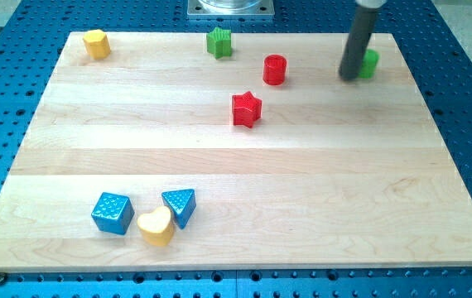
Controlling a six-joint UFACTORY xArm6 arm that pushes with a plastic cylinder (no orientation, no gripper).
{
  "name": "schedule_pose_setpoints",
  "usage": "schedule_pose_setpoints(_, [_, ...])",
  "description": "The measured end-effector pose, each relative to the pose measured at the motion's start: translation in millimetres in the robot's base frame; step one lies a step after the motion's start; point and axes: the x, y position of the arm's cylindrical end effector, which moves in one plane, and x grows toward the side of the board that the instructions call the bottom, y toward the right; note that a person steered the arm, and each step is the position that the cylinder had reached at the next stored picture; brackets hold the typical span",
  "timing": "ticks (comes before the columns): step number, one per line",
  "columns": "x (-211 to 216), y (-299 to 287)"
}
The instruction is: Place the red circle horizontally left to the red star
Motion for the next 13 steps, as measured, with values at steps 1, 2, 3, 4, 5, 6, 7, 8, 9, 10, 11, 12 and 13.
schedule_pose_setpoints(1, [-15.4,35.3])
schedule_pose_setpoints(2, [11.0,35.8])
schedule_pose_setpoints(3, [11.0,100.6])
schedule_pose_setpoints(4, [0.5,125.2])
schedule_pose_setpoints(5, [-45.8,119.5])
schedule_pose_setpoints(6, [-41.7,89.7])
schedule_pose_setpoints(7, [12.9,119.2])
schedule_pose_setpoints(8, [-6.2,83.6])
schedule_pose_setpoints(9, [-33.2,73.7])
schedule_pose_setpoints(10, [-28.0,57.7])
schedule_pose_setpoints(11, [-24.9,27.1])
schedule_pose_setpoints(12, [-38.7,27.0])
schedule_pose_setpoints(13, [1.0,25.3])
